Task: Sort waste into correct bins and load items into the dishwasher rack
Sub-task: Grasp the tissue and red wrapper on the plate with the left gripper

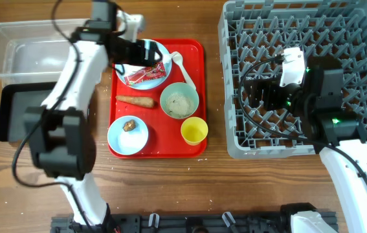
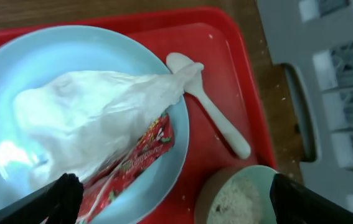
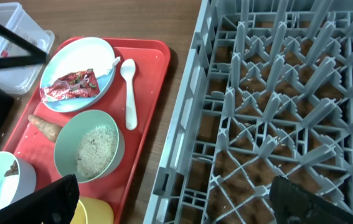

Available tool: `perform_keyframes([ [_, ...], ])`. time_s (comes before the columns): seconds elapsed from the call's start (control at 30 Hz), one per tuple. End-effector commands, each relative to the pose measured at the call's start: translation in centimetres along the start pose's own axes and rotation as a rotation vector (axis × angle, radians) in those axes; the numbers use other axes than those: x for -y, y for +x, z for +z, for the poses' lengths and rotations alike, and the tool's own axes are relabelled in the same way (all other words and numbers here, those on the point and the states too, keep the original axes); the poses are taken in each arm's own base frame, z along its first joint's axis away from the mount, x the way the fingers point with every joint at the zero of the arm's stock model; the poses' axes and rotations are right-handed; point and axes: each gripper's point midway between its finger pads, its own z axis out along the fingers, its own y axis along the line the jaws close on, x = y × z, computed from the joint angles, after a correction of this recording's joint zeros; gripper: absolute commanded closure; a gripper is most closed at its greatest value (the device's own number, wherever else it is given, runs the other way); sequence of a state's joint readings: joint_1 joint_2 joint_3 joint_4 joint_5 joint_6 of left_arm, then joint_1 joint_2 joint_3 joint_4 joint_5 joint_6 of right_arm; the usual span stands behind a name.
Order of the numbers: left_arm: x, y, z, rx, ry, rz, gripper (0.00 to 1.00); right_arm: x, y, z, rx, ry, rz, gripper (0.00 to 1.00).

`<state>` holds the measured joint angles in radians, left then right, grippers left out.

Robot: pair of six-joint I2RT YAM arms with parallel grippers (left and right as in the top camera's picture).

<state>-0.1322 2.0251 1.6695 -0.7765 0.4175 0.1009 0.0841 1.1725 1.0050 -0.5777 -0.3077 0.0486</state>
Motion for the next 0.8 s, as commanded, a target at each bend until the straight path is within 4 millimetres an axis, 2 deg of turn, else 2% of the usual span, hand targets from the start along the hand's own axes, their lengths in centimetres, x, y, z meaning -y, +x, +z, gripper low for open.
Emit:
perform_keyframes([
  [0.0,-2.4,0.5,2.9,-0.047,-0.177,0.079,0.04,-0.3,-0.3,-0.2,0.000,-0.015,0.010,0.00],
  [0.1,-4.4,1.1,4.2,-0.073,-0.252,0.073,0.00,-0.3,-0.3,-0.2,-0.001,-0.014,0.007,0.00],
  [0.23,-5.3,1.7,5.5,-0.094,-0.261,0.064,0.00,-0.3,-0.3,-0.2,-0.001,-0.015,0.006,0.00],
  [0.37,-6.2,3.6,8.1,-0.154,-0.257,0.051,0.03,-0.3,-0.3,-0.2,-0.001,-0.014,0.007,0.00],
  [0.4,-6.4,4.0,8.6,-0.167,-0.256,0.047,0.07,-0.3,-0.3,-0.2,-0.001,-0.014,0.006,0.00],
  [0.43,-6.6,4.3,8.9,-0.178,-0.256,0.044,0.16,-0.3,-0.3,-0.2,-0.001,-0.014,0.007,0.00],
  [0.47,-6.6,4.5,9.0,-0.184,-0.255,0.043,0.33,-0.3,-0.3,-0.2,-0.001,-0.014,0.006,0.00],
  [0.5,-6.6,4.5,9.0,-0.184,-0.256,0.042,0.59,-0.3,-0.3,-0.2,0.000,-0.014,0.006,0.00],
  [0.53,-6.7,4.4,9.0,-0.179,-0.256,0.042,0.81,-0.3,-0.3,-0.2,0.001,-0.014,0.006,0.00],
  [0.57,-6.7,4.2,9.0,-0.171,-0.256,0.043,0.93,-0.3,-0.4,-0.2,0.003,-0.014,0.005,0.00],
  [0.6,-6.7,3.9,8.8,-0.161,-0.258,0.037,0.96,-0.3,-0.4,-0.2,0.004,-0.014,0.005,0.00],
  [0.67,-6.3,2.9,8.0,-0.133,-0.261,0.017,0.96,-0.3,-0.4,-0.2,0.004,-0.014,0.005,0.00],
  [0.73,-5.5,0.6,5.8,-0.068,-0.265,-0.019,0.96,-0.3,-0.4,-0.2,0.004,-0.014,0.004,0.00],
  [0.77,-5.0,-1.1,4.0,-0.022,-0.267,-0.041,0.96,-0.3,-0.4,-0.2,0.005,-0.014,0.003,0.00],
])
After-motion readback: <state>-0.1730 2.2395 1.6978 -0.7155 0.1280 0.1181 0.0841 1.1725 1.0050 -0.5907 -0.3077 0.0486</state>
